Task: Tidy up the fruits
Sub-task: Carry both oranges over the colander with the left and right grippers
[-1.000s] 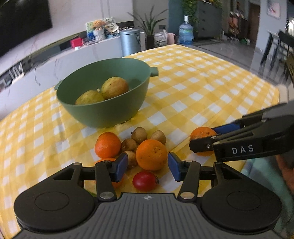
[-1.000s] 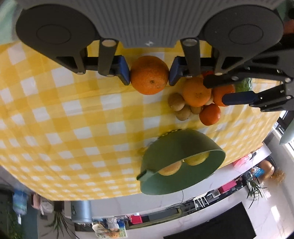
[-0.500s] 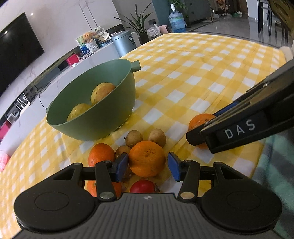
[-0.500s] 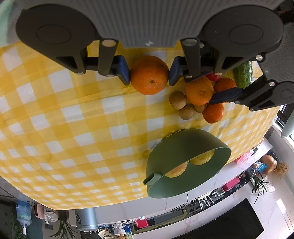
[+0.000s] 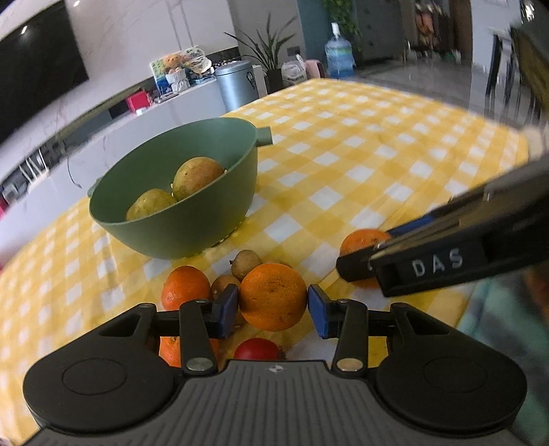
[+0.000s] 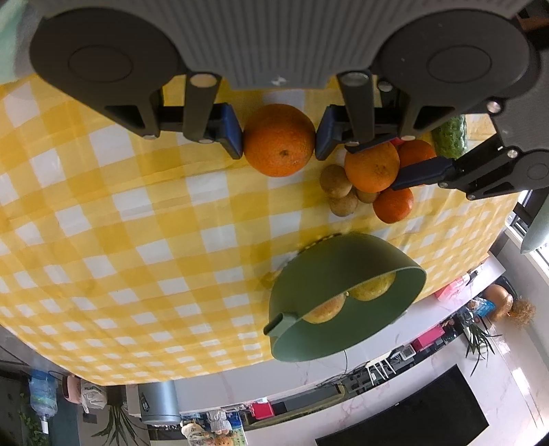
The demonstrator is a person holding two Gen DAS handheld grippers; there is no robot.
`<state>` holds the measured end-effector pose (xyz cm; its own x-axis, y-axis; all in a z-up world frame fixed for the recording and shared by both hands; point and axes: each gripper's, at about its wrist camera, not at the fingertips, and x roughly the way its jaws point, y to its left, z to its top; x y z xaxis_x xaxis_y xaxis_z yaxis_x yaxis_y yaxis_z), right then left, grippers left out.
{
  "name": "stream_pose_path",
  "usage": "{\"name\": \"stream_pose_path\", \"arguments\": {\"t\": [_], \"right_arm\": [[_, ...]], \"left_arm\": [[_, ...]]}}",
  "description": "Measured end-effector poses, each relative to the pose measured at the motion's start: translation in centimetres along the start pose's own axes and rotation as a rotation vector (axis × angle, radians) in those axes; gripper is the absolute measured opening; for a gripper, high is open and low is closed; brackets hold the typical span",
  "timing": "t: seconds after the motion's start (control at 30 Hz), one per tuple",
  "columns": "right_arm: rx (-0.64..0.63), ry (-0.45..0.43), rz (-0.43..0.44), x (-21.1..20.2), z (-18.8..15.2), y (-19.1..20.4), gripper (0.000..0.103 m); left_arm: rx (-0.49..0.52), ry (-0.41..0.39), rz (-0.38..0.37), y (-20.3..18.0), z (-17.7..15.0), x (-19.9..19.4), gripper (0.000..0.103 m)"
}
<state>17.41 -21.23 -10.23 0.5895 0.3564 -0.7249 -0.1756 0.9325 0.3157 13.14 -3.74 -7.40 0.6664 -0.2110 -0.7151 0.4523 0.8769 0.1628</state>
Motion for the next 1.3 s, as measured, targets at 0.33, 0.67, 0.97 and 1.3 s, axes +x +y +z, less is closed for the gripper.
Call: {"name": "stream_pose_path", "arguments": {"t": [0.33, 0.67, 0.97, 1.3], "right_arm": [[-0.038, -0.08, 0.035, -0.7, 0.9, 0.5, 0.043], [-0.133, -0.176, 0.046, -1.4, 3.7, 1.9, 0.043], [-0.263, -0.247, 0.048, -1.1, 7.6, 3.8, 0.043], [-0.402, -0.182, 0.063, 1.4, 11.3, 5.3, 0.043]], "left_arm": [[-0.157, -0.038, -0.057, 3.0, 0.7, -2.0, 0.049], [-0.281, -0.103, -0.065, 6.4, 2.9, -3.9, 0.049], [-0.314, -0.088, -0.039, 9.6, 6.1, -3.7, 0.049], [-0.249, -0.032, -0.071, 11.2, 9.1, -1.2, 0.049]]}}
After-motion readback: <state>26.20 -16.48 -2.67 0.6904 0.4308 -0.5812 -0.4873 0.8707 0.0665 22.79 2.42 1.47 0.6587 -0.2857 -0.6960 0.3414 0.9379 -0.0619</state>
